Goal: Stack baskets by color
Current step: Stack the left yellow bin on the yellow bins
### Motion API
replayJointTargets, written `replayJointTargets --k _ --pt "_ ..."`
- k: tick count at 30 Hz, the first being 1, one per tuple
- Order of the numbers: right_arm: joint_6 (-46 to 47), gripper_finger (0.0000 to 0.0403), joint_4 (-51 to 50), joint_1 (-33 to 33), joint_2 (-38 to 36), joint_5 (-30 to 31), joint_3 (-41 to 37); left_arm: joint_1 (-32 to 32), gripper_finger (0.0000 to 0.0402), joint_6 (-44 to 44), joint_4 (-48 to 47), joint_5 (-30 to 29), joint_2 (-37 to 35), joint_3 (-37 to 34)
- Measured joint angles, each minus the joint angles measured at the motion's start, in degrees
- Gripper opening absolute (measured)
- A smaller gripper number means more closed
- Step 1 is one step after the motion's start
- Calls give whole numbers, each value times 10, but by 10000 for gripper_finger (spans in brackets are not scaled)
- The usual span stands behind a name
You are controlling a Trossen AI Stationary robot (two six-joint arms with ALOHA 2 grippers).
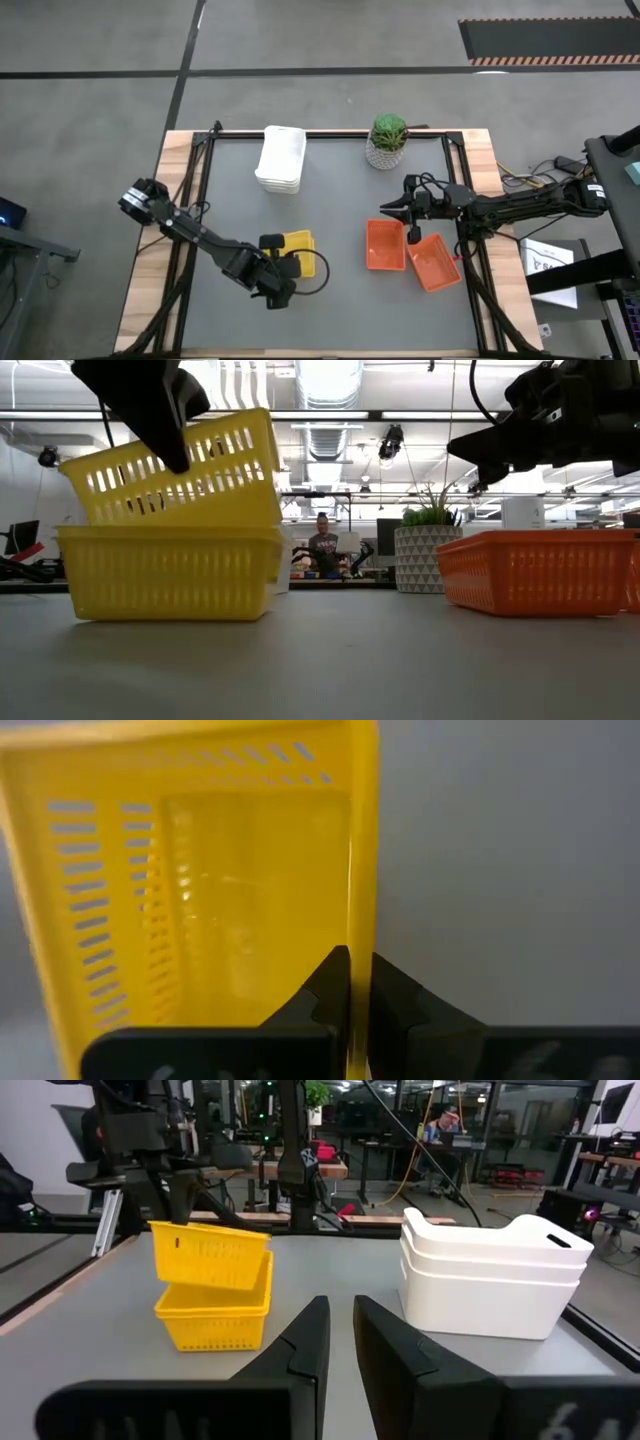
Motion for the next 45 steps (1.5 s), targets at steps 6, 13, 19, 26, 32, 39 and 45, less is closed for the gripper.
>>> replayJointTargets --k 6,13,19,26,32,39,45 --pt "0 43 -1 0 0 0 0 7 0 -12 9 17 -7 -7" --pt "0 43 -9 0 0 0 0 8 50 -20 10 17 -12 -7" --pt "-1 43 -12 0 0 0 0 8 110 -26 11 19 -18 -5" --pt "-1 43 -11 0 0 0 0 8 134 13 13 18 -58 1" --pt "6 43 -13 2 0 0 -1 7 134 87 65 -62 -69 -24" --pt "32 43 -13 12 0 0 -3 16 134 186 237 -88 -95 -128" --pt "63 43 -17 13 1 0 -3 35 134 267 388 -133 -158 -239"
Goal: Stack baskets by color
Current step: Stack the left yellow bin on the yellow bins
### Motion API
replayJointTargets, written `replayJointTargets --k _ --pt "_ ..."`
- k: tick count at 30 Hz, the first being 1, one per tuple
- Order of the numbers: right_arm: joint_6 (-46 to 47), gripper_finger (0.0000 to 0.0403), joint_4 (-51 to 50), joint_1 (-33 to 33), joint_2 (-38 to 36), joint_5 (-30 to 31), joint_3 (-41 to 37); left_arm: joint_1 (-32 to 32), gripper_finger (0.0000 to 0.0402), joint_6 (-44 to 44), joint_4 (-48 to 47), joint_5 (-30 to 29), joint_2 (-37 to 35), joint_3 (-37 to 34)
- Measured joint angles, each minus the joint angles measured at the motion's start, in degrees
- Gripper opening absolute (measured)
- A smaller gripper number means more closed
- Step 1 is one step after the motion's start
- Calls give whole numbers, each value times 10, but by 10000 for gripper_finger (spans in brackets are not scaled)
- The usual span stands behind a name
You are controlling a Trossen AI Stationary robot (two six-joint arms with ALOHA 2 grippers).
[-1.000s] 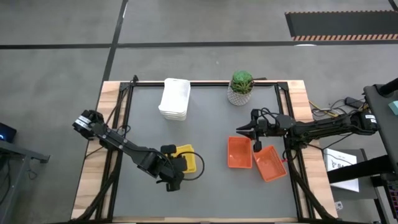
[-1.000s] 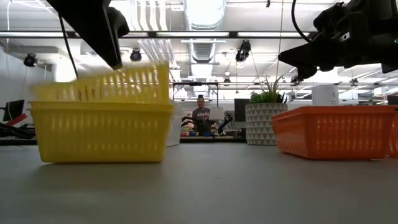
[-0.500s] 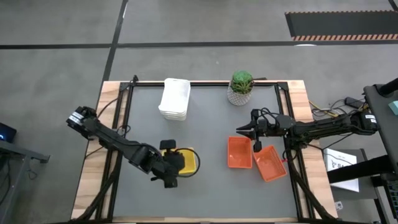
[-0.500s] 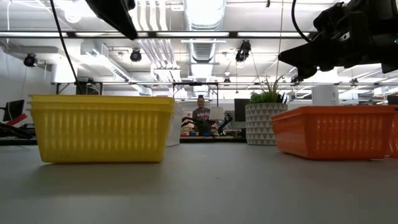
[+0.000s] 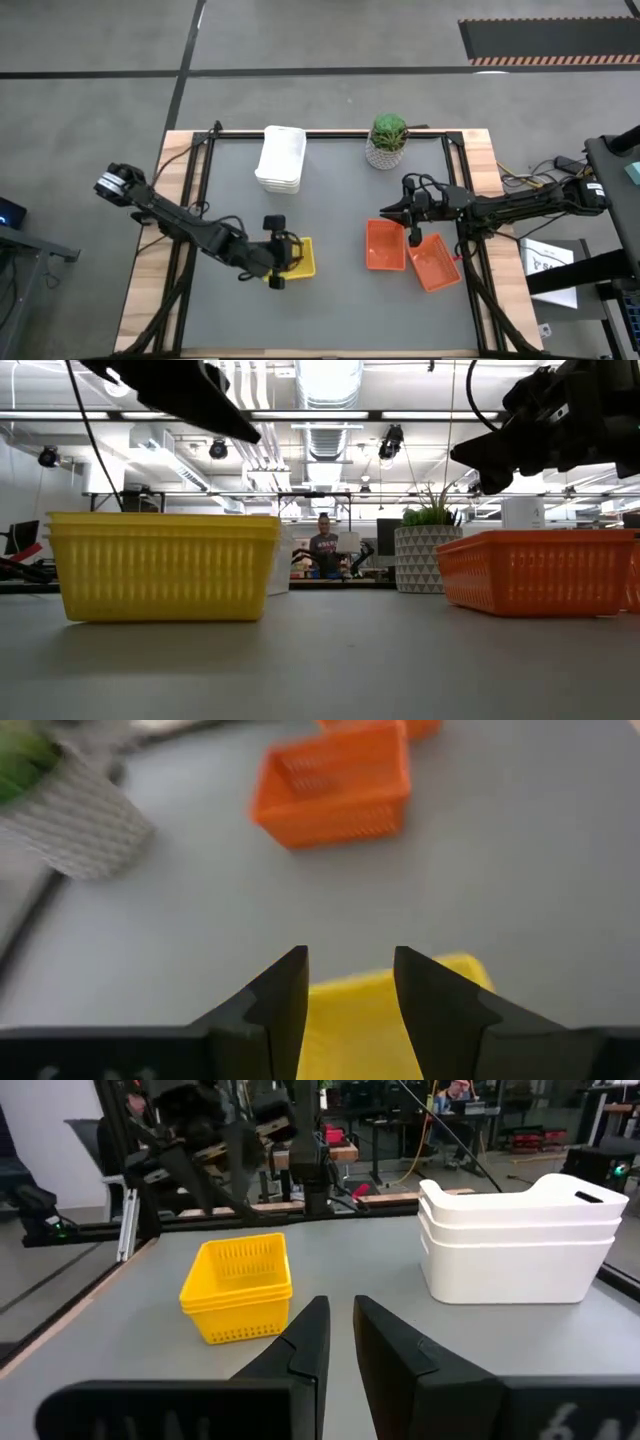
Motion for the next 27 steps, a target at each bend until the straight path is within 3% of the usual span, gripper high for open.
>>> replayJointTargets --k 7,17,22,27 --pt "27 43 -4 25 6 4 18 33 134 7 30 -14 -54 -65" --pt "15 43 -11 46 17 20 41 51 131 -7 33 81 -19 -66" --pt "18 43 -20 46 23 20 41 52 83 -39 -4 143 20 -66" --pt "18 43 -21 46 26 21 41 55 9 -93 -77 148 40 -66"
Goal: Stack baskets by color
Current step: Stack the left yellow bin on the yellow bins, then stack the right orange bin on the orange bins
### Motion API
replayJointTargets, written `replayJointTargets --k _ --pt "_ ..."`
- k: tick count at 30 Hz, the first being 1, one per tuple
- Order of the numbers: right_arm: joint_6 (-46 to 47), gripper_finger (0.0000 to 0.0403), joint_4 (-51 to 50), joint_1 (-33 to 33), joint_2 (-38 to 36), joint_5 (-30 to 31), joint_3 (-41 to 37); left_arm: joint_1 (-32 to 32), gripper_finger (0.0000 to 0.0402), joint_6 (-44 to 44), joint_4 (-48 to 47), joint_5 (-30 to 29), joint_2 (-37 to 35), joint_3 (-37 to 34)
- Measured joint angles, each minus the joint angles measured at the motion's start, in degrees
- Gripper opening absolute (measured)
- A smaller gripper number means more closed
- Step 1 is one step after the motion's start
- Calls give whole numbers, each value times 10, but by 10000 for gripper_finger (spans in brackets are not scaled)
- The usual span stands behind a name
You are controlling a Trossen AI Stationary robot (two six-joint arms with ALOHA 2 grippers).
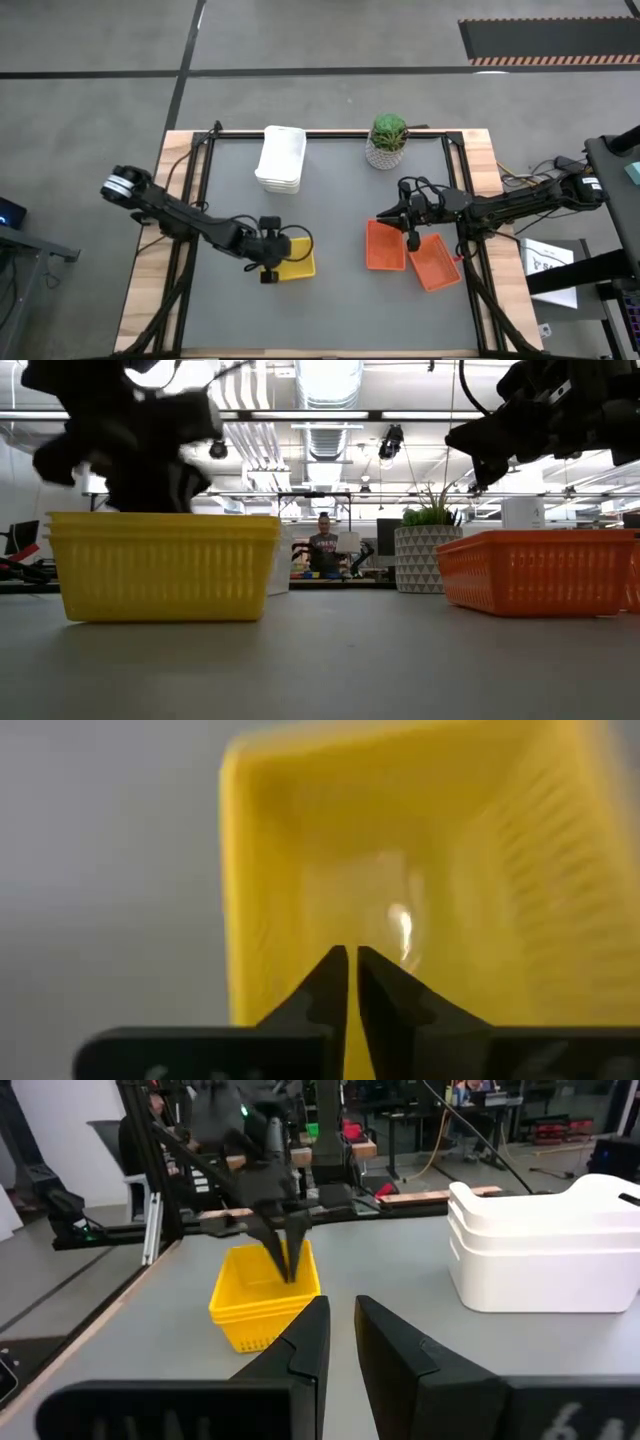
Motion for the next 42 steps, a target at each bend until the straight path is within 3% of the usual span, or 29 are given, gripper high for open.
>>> replayJointTargets --k 13,18,23,34,39,42 --pt "-2 43 0 0 0 15 0 11 0 -159 -235 -144 0 2" --pt "26 43 -39 3 0 44 18 14 0 -146 -244 -164 -29 4" --pt "50 43 -197 23 9 70 90 15 0 -28 -177 -165 -86 10" --pt "120 43 -395 131 98 147 240 14 0 433 175 -130 -212 -8" --pt "235 43 -516 176 138 167 309 15 0 505 260 -122 -244 -43" --pt "307 43 -598 197 164 166 355 15 0 507 259 -122 -257 -61"
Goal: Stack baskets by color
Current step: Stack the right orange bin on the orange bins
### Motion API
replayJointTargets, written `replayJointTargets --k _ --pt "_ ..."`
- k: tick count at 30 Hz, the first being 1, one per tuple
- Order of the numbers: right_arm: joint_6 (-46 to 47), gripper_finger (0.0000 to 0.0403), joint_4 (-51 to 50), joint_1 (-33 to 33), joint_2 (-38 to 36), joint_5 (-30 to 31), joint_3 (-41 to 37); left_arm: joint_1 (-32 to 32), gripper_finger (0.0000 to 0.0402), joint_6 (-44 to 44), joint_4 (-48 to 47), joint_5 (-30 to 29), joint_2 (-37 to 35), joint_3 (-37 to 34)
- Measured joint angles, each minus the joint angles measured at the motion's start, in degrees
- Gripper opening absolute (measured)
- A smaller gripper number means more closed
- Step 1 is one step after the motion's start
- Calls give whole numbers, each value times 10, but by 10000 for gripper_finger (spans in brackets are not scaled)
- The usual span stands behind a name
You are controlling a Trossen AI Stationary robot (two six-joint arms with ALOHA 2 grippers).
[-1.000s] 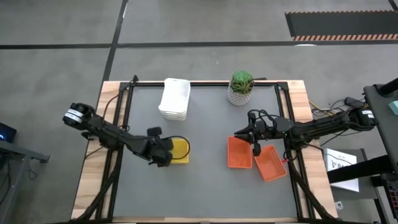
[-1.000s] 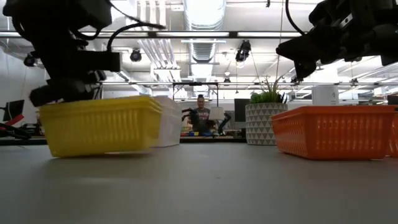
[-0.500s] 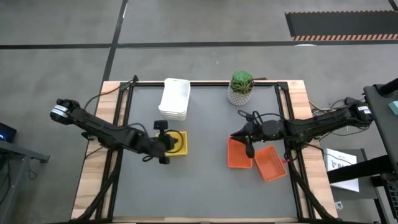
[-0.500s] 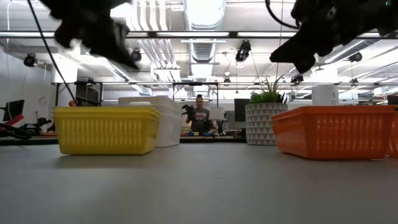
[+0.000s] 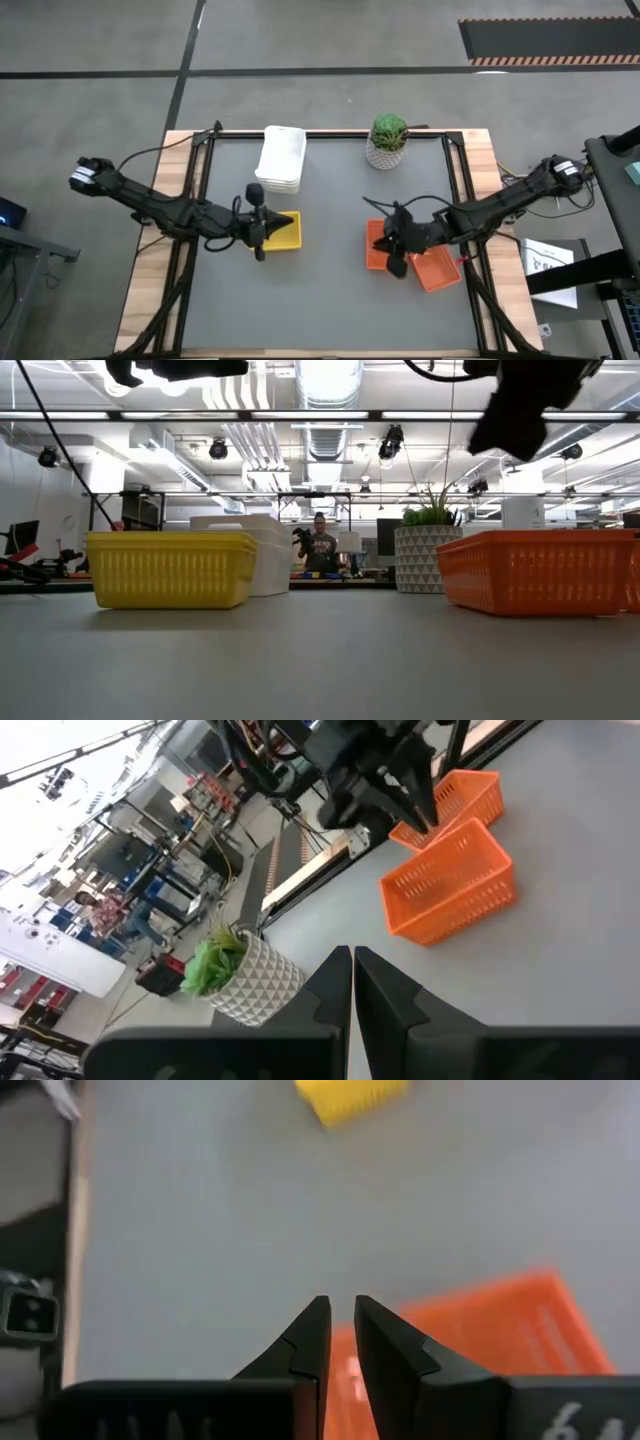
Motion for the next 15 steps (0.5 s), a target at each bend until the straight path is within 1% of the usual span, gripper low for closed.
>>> replayJointTargets --k 5,8,11,15 --pt "127 43 -176 19 39 -1 71 0 0 3 4 0 -17 -16" --pt "176 43 -259 31 61 -6 102 0 0 3 5 0 -22 -17" --pt "207 43 -303 41 76 -10 122 0 0 3 3 0 -22 -13" --pt "219 43 -310 49 87 -25 138 0 0 4 4 0 -22 -11"
